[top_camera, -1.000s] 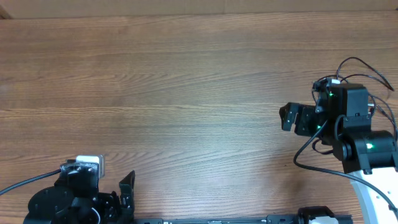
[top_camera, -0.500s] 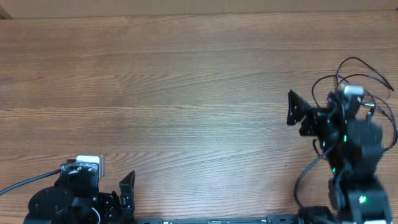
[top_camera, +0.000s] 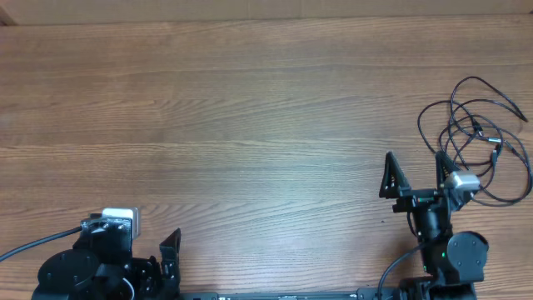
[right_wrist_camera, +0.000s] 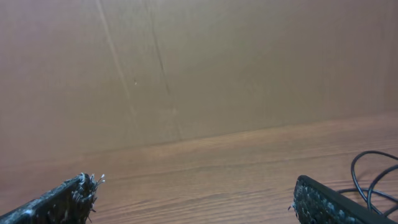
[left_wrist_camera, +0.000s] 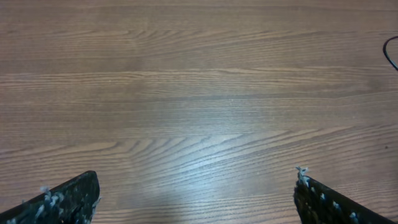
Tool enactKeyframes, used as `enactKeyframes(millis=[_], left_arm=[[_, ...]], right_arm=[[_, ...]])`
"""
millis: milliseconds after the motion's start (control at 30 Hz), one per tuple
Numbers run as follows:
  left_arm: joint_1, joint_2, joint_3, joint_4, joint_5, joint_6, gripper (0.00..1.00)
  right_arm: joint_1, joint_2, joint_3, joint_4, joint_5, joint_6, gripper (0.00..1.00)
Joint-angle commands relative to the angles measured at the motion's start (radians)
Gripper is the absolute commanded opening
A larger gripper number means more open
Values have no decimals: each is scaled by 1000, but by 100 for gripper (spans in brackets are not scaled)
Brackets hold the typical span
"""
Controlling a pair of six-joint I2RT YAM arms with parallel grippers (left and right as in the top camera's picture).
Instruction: Untangle cables
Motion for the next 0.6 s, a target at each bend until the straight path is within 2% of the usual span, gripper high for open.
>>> enactKeyframes(millis=[0,233,500,567], left_arm=[[-1,-6,-4,1,-13,15,99],[-1,-6,-4,1,-13,15,99],[-1,-6,-4,1,-13,15,99],[-1,-6,-4,1,-13,15,100]], right_arm=[[-6,-96,-62,19,37,-5,100],[-6,-170,-126,15,49,-99,100],[-6,-170,-133,-193,47,-129,100],[-6,-170,-133,-194,43,-167,100]])
